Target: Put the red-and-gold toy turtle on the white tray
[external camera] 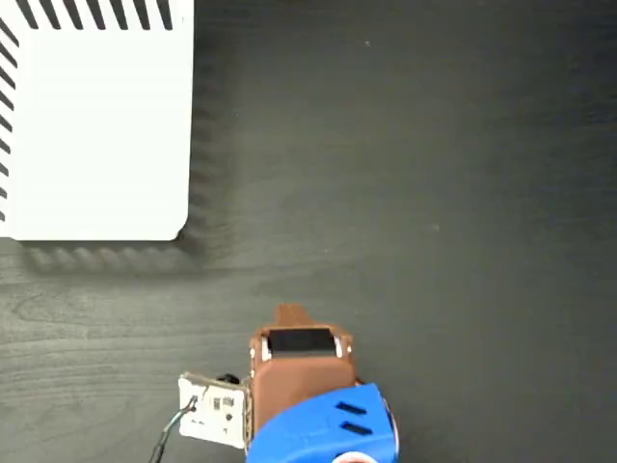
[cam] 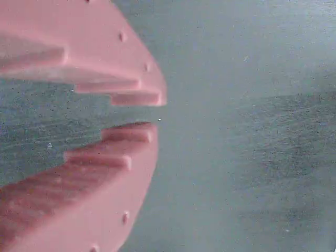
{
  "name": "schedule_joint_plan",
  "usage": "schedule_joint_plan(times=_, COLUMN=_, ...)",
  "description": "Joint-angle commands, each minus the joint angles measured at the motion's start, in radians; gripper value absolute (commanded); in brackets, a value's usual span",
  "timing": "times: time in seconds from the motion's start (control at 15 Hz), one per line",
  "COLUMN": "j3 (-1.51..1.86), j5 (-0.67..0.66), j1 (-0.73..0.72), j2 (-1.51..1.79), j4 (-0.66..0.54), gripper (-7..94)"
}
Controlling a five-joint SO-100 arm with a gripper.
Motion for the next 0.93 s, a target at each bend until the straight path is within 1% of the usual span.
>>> schedule_joint_plan(times=0.0, j3=-0.029, j5=0.012, j1=-0.005, j2=0.011, j4=0.008, gripper=0)
schedule_joint_plan(times=0.87, j3=-0.029, j5=0.012, j1=-0.005, j2=0.011, j4=0.008, gripper=0)
